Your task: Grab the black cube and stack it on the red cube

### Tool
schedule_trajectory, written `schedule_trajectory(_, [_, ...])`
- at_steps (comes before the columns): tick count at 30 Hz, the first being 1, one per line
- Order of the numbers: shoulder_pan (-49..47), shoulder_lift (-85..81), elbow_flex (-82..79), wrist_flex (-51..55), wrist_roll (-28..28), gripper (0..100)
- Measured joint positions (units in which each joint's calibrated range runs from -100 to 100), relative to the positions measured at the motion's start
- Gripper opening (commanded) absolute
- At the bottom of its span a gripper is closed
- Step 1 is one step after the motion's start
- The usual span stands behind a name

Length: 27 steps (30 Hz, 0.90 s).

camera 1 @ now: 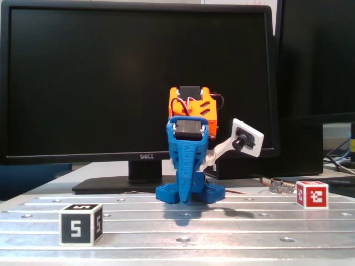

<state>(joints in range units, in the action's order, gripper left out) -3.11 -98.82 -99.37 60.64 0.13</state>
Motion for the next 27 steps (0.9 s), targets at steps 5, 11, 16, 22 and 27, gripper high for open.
schedule_trajectory(5, [0.0, -0.08, 0.0, 3.52, 2.31, 1])
schedule_trajectory(11, [0.0, -0.08, 0.0, 4.47, 2.57, 1])
schedule_trajectory(16, [0.0, -0.08, 0.0, 4.47, 2.78, 1])
schedule_trajectory(22, [0.0, 0.08, 0.72, 3.95, 2.78, 1])
schedule_trajectory(27, [0.07, 0.17, 2.63, 3.95, 2.78, 1])
